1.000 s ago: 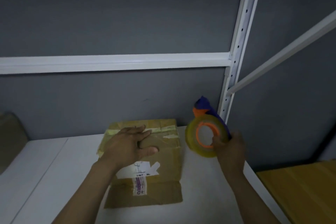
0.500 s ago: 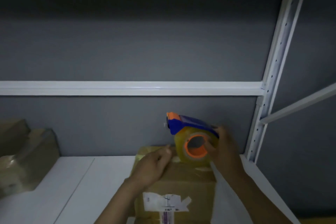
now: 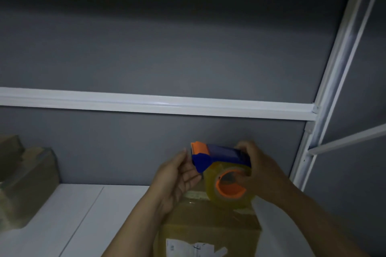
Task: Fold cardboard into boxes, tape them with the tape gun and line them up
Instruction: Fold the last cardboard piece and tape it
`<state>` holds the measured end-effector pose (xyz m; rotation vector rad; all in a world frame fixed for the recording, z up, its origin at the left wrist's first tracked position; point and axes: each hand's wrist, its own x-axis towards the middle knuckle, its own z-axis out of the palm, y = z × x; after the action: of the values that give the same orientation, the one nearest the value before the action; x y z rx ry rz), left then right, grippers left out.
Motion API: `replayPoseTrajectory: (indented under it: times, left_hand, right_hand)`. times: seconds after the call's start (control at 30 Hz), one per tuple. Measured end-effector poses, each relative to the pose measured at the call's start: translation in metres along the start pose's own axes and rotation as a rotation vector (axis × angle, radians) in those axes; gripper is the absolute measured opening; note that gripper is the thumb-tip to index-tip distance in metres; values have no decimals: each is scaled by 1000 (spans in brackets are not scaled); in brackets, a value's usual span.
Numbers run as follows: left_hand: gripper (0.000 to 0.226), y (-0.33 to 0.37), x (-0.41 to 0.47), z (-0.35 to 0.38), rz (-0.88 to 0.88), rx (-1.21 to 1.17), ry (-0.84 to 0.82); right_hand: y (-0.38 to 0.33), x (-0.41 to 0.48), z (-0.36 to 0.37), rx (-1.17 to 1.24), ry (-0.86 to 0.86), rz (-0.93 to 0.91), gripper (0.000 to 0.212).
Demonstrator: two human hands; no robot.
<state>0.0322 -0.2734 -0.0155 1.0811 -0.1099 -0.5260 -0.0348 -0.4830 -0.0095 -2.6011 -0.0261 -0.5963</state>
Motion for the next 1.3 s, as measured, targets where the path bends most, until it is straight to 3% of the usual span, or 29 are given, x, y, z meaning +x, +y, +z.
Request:
replayPoseTrajectory:
  times: [0.1,0.23,0.43,0.5,0.67,0.87,1.07,1.3]
  left_hand:
    - [21,4,2,0,-47,-26,-16]
    - [10,9,5,-2,-83,-3,24]
    - [30,14,9,-9,192,558,207]
    - [36,25,11,-18,285,612,303]
    - [29,25,9,-42,328,478,441]
    - [18,-15,5,-49,158,226,337]
    - [6,-22,9,-60,153,148,395]
    - [15,-26,12,-67,146,127,457]
  right_hand:
    - [2,5,4,-4,-32,-115,75]
    - [15,7,12,35,-34,-174,71]
    - [18,13,12,-71,-109,-224,73]
    - [18,14,9,-68,-102,-225,76]
    - [10,17,10,-125,-105,-250,75]
    - [10,17,20,-15,-75,-223,80]
    - [-16,28,9,-145,-239,-301,82]
    - [-25,27,-10,-338,-378,-318,60]
